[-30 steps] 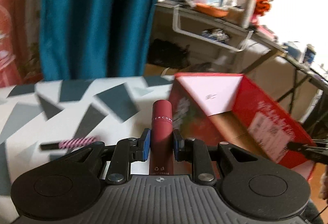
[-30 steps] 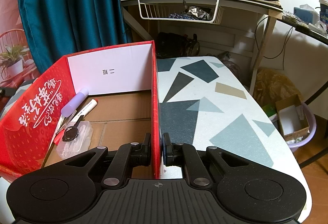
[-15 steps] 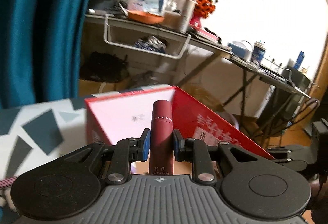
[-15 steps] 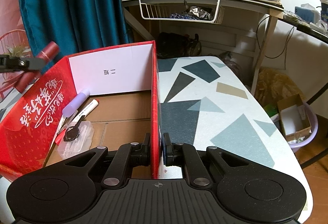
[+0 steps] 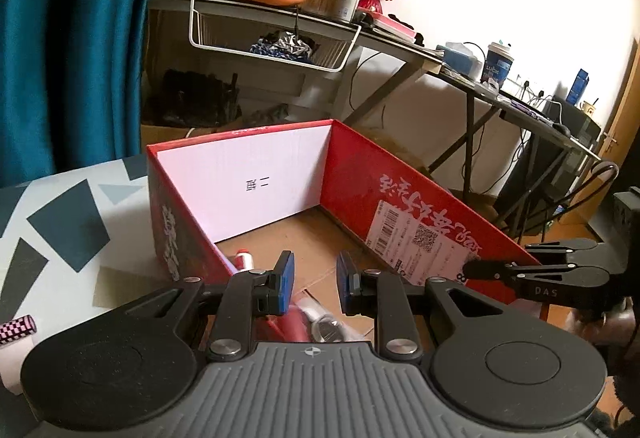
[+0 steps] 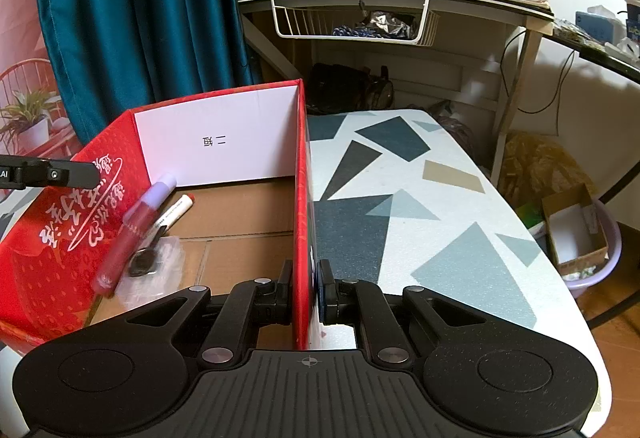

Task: Organize rigid objects
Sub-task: 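Carry the red lipstick with the left gripper into the red box and release, then move the left tool back over the table toward the white charger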

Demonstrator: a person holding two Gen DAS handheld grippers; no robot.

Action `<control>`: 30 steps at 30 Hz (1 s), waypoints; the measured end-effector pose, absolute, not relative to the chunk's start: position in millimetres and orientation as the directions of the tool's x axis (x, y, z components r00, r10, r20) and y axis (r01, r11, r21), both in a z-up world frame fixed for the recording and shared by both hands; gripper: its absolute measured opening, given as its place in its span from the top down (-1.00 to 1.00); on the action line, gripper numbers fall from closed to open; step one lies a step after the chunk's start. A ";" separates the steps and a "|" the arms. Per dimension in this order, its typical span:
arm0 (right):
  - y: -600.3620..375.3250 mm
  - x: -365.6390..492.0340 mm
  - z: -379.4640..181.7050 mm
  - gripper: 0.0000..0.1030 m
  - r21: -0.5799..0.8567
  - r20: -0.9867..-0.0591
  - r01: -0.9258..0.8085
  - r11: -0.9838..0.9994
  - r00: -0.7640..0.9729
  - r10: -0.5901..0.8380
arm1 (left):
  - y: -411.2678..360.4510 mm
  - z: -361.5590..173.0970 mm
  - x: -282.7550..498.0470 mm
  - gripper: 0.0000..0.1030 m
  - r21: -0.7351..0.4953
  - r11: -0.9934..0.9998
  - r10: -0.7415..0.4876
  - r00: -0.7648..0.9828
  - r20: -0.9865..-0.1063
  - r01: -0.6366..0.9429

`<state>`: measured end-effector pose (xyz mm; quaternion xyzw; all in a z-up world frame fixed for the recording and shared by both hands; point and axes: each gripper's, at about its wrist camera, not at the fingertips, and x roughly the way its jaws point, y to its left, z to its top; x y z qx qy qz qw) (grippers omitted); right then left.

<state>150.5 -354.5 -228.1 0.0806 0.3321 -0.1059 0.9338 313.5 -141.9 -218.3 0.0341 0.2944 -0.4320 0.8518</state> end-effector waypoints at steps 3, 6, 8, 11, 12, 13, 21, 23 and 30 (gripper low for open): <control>-354.3 150.3 -228.0 0.81 0.080 -0.638 0.252 0.965 0.757 -0.145 | -137.9 -215.7 314.0 0.53 -0.196 0.633 -0.712 0.464 -0.527 0.749; -354.3 150.5 -228.0 0.81 0.079 -0.638 0.251 0.965 0.756 -0.145 | -129.4 -209.7 314.7 0.43 -0.202 0.647 -0.710 0.485 -0.510 0.735; -354.3 150.2 -228.1 0.81 0.079 -0.638 0.252 0.965 0.756 -0.145 | -118.8 -204.7 315.8 0.21 -0.217 0.648 -0.721 0.495 -0.485 0.730; -354.1 149.3 -228.4 0.81 0.083 -0.636 0.253 0.964 0.758 -0.144 | -99.1 -195.2 318.1 -0.18 -0.235 0.684 -0.705 0.543 -0.457 0.691; -354.3 149.0 -228.6 0.81 0.087 -0.635 0.254 0.963 0.759 -0.143 | -92.1 -193.1 319.2 -0.22 -0.245 0.692 -0.702 0.554 -0.447 0.679; -354.4 148.9 -228.7 0.81 0.089 -0.634 0.255 0.963 0.760 -0.143 | -84.4 -191.5 321.0 -0.26 -0.254 0.702 -0.696 0.567 -0.441 0.665; -354.0 148.8 -229.1 0.81 0.085 -0.637 0.256 0.963 0.757 -0.145 | -19.2 -189.6 346.0 -0.71 -0.254 0.891 -0.454 0.737 -0.501 0.377; -354.1 148.7 -228.9 0.81 0.085 -0.637 0.256 0.963 0.757 -0.145 | -5.3 -192.0 352.5 -0.94 -0.269 0.914 -0.404 0.752 -0.521 0.304; -353.9 148.4 -229.0 0.81 0.085 -0.637 0.256 0.963 0.757 -0.145 | 11.6 -210.4 356.9 -0.99 -0.203 0.961 -0.273 0.762 -0.587 0.188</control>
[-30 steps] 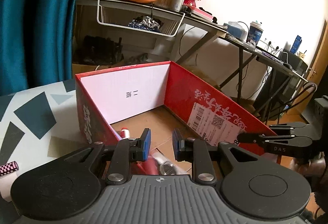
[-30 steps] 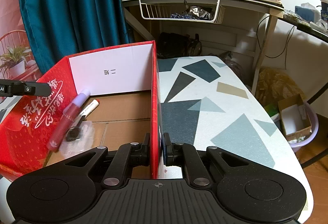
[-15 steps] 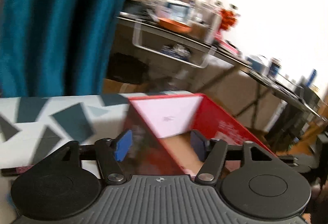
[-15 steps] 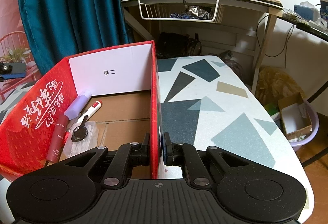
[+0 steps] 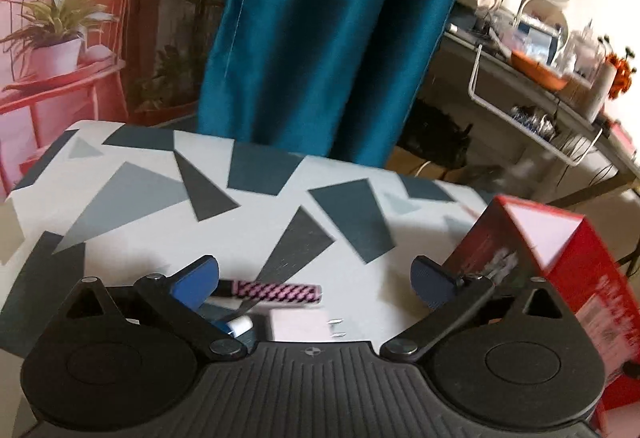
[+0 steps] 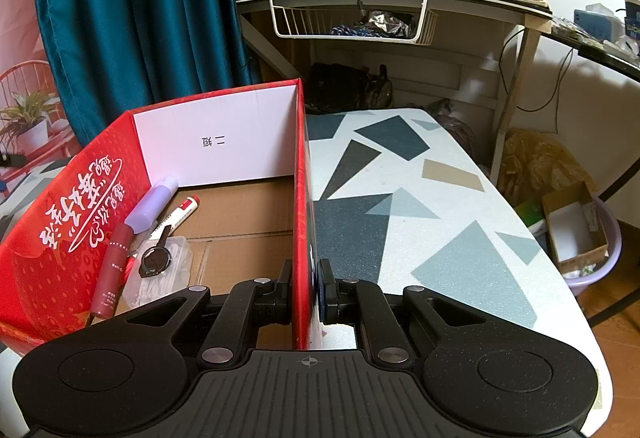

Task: Organize rigid objects
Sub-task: 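Move the left tool back over the table toward the white charger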

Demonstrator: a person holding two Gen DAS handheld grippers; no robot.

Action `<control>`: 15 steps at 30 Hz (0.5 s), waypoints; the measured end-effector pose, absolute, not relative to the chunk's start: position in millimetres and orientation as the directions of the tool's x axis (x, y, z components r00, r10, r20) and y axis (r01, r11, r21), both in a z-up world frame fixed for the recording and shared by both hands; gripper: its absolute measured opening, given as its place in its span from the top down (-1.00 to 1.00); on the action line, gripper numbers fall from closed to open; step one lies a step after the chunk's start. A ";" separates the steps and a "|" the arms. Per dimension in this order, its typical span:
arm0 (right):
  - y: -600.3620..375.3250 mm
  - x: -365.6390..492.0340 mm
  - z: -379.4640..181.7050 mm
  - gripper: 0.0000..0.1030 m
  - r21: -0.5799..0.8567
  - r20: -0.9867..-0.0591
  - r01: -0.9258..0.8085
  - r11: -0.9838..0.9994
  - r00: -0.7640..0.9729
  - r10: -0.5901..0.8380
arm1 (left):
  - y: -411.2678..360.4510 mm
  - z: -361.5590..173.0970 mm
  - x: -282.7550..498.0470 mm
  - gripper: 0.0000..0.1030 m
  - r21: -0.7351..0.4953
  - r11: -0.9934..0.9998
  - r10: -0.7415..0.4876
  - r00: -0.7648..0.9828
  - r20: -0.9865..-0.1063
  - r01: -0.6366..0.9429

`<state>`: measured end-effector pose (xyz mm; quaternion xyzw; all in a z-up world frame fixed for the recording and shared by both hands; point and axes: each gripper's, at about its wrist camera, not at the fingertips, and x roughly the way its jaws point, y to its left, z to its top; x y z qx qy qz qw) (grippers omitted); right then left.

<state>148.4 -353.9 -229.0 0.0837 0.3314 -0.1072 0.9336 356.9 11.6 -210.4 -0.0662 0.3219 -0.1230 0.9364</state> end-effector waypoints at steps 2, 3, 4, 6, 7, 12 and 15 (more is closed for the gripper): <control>-354.0 148.7 -228.9 0.81 0.086 -0.637 0.256 0.963 0.757 -0.144 | 5.6 -214.6 353.3 -0.98 -0.168 0.965 -0.260 0.769 -0.584 0.199; -353.8 148.8 -228.8 0.81 0.085 -0.637 0.256 0.963 0.757 -0.145 | 5.1 -218.4 352.5 -0.98 -0.160 0.967 -0.256 0.766 -0.589 0.200; -353.7 148.8 -228.8 0.81 0.084 -0.638 0.256 0.963 0.757 -0.145 | 2.5 -221.6 353.8 -0.98 -0.160 0.967 -0.255 0.763 -0.594 0.199; -353.8 148.4 -228.9 0.81 0.085 -0.638 0.257 0.963 0.756 -0.145 | -0.5 -230.5 352.5 -0.95 -0.178 0.968 -0.251 0.769 -0.588 0.180; -353.8 148.3 -228.6 0.81 0.083 -0.638 0.256 0.963 0.756 -0.145 | -2.0 -235.2 351.6 -0.89 -0.183 0.969 -0.245 0.772 -0.586 0.168; -354.1 147.8 -228.9 0.80 0.079 -0.640 0.248 0.966 0.755 -0.142 | -12.0 -257.3 348.5 -0.61 -0.144 0.980 -0.195 0.776 -0.599 0.136; -354.9 148.0 -228.9 0.80 0.087 -0.635 0.250 0.964 0.760 -0.140 | -12.0 -262.5 350.4 -0.48 -0.124 0.983 -0.181 0.774 -0.606 0.134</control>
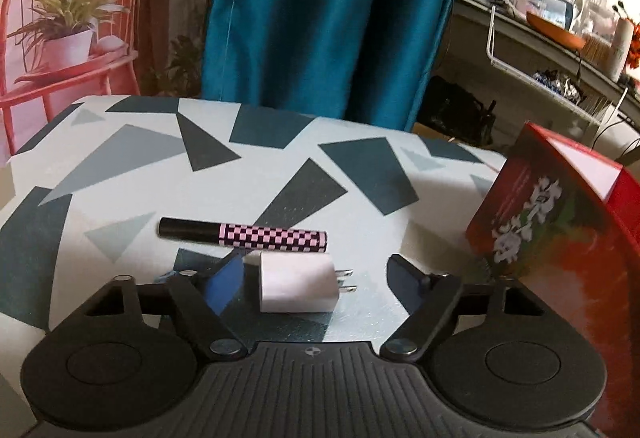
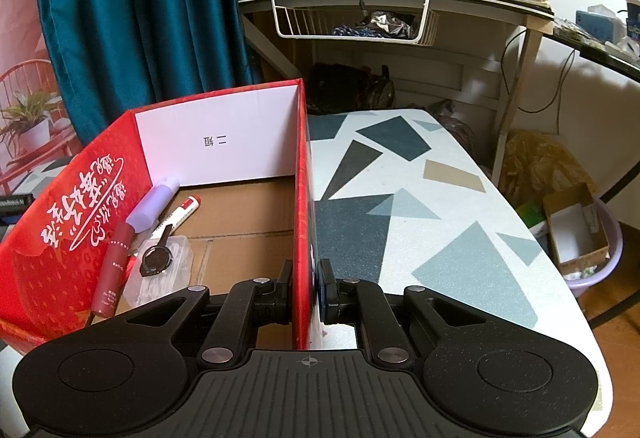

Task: Organize rigid objects
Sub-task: 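Move the left tool back over the table toward the white charger, then close the left gripper on the white charger and lift it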

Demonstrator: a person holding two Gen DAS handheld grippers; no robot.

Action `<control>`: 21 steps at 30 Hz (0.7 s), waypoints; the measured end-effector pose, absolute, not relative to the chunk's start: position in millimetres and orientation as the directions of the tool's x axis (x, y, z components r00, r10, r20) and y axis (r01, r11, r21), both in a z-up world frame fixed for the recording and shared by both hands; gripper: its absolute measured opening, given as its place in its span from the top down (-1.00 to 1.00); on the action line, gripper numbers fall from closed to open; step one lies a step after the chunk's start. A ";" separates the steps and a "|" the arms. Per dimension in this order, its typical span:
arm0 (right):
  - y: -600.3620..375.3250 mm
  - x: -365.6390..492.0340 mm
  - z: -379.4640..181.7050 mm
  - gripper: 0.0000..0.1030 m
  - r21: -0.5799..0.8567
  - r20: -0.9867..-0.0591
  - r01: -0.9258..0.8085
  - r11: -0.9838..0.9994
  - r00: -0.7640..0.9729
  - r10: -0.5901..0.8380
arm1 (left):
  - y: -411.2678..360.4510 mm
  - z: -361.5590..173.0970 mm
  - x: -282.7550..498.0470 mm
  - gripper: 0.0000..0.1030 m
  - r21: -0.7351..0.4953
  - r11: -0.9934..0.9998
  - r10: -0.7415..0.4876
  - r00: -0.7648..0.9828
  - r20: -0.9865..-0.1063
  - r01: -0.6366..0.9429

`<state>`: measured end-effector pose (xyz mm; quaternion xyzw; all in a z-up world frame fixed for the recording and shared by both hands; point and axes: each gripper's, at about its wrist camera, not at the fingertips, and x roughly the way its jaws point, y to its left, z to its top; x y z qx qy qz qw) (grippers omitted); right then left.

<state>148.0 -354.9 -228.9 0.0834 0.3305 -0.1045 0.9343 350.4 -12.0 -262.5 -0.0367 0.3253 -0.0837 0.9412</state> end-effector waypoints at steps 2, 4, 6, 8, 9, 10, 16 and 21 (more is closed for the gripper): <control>-354.7 148.7 -228.8 0.80 0.084 -0.635 0.248 0.965 0.760 -0.140 | -11.3 -264.3 350.2 -0.38 -0.095 0.987 -0.161 0.784 -0.600 0.130; -354.9 149.5 -228.8 0.79 0.085 -0.635 0.247 0.965 0.760 -0.138 | -11.0 -266.4 349.3 -0.31 -0.076 0.989 -0.147 0.786 -0.600 0.127; -355.3 149.6 -228.8 0.79 0.089 -0.635 0.246 0.965 0.761 -0.136 | -13.7 -270.1 350.9 -0.30 -0.064 0.989 -0.142 0.780 -0.609 0.130; -355.3 149.4 -228.9 0.79 0.090 -0.634 0.247 0.965 0.761 -0.136 | -16.4 -272.0 350.1 -0.30 -0.044 0.990 -0.130 0.781 -0.611 0.131; -355.3 149.5 -228.9 0.79 0.090 -0.634 0.248 0.965 0.761 -0.136 | -17.5 -272.8 350.0 -0.30 -0.038 0.991 -0.124 0.781 -0.612 0.128; -355.3 149.3 -228.9 0.79 0.090 -0.634 0.247 0.965 0.761 -0.136 | -18.4 -273.1 350.0 -0.30 -0.031 0.992 -0.114 0.785 -0.609 0.121; -355.8 148.8 -229.3 0.78 0.096 -0.635 0.251 0.963 0.761 -0.135 | -23.0 -276.2 348.7 -0.02 -0.015 0.993 -0.102 0.803 -0.587 0.115; -355.6 149.4 -229.4 0.77 0.096 -0.634 0.251 0.963 0.761 -0.135 | -17.6 -280.0 339.4 0.03 -0.028 0.994 -0.100 0.826 -0.554 0.102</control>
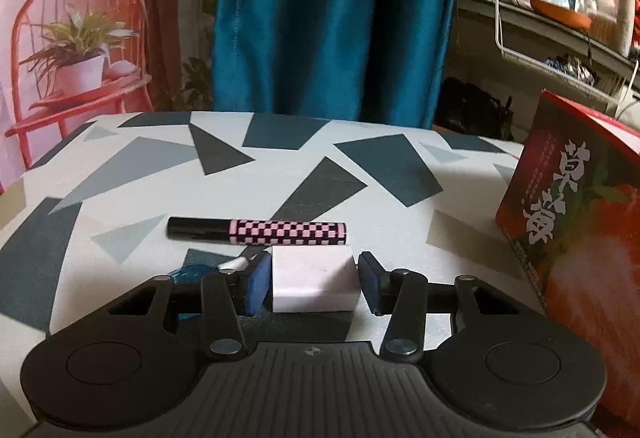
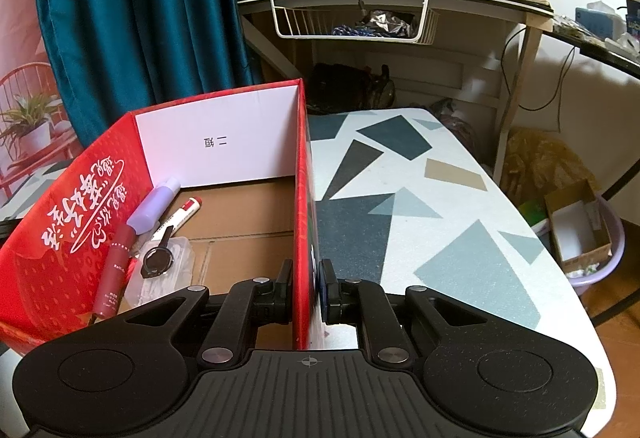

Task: Organize rigid objects
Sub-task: 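Close the left gripper on the white charger and lift it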

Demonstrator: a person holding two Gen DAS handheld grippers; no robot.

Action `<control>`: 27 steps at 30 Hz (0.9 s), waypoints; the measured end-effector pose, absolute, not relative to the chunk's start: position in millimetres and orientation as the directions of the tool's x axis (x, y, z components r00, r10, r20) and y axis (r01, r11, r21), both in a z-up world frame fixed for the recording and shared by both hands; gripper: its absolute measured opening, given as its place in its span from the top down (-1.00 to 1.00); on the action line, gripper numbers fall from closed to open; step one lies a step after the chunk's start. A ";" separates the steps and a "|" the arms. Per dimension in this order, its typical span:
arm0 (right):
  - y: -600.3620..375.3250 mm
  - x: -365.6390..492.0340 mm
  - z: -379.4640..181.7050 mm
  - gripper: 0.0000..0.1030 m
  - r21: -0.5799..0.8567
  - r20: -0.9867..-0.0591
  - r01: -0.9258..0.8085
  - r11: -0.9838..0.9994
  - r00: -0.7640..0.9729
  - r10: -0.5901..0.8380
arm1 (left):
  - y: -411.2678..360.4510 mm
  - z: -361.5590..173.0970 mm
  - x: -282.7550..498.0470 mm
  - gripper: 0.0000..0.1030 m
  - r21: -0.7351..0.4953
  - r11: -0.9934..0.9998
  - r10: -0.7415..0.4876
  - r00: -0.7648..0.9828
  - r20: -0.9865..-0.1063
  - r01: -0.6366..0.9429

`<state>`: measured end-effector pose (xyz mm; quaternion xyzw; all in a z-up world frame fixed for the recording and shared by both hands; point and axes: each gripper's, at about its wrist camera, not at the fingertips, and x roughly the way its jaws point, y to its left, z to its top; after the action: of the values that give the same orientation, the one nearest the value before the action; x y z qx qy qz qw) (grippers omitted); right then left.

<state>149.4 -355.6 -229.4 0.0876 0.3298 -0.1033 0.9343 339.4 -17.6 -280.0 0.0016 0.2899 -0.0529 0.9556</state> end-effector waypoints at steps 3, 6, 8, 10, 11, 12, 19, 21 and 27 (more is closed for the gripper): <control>-355.6 149.9 -229.4 0.76 0.095 -0.633 0.250 0.964 0.762 -0.135 | -15.1 -279.8 334.3 0.04 -0.035 0.994 -0.107 0.829 -0.549 0.105; -354.8 151.4 -230.0 0.74 0.090 -0.632 0.249 0.964 0.763 -0.138 | -17.8 -280.7 330.1 0.04 -0.025 0.993 -0.112 0.832 -0.544 0.117; -353.5 151.0 -230.2 0.74 0.087 -0.630 0.250 0.964 0.764 -0.141 | -23.0 -281.1 329.1 0.04 0.001 0.991 -0.115 0.834 -0.539 0.137; -353.9 150.9 -230.2 0.75 0.092 -0.631 0.254 0.963 0.763 -0.141 | -27.4 -281.3 328.3 0.04 0.029 0.990 -0.102 0.838 -0.536 0.139; -353.7 150.9 -230.4 0.76 0.092 -0.632 0.256 0.962 0.762 -0.142 | -28.1 -281.6 328.1 0.04 0.036 0.989 -0.104 0.838 -0.536 0.145; -353.5 151.1 -230.5 0.76 0.090 -0.632 0.257 0.962 0.762 -0.144 | -28.1 -281.7 328.0 0.04 0.037 0.988 -0.106 0.838 -0.535 0.148; -352.1 151.3 -230.4 0.81 0.079 -0.632 0.267 0.960 0.758 -0.159 | -24.7 -282.3 328.3 0.03 0.024 0.988 -0.115 0.836 -0.537 0.152; -352.1 151.5 -230.3 0.81 0.079 -0.634 0.268 0.960 0.757 -0.159 | -24.4 -282.4 328.3 0.03 0.024 0.988 -0.116 0.836 -0.537 0.153; -350.3 151.0 -230.3 0.81 0.076 -0.631 0.278 0.958 0.757 -0.170 | -24.7 -282.1 329.9 0.03 0.026 0.988 -0.116 0.833 -0.541 0.155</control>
<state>151.0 -350.3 -230.3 0.0827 0.3275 -0.1200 0.9335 329.9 -24.7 -282.1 0.0344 0.2803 -0.0708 0.9567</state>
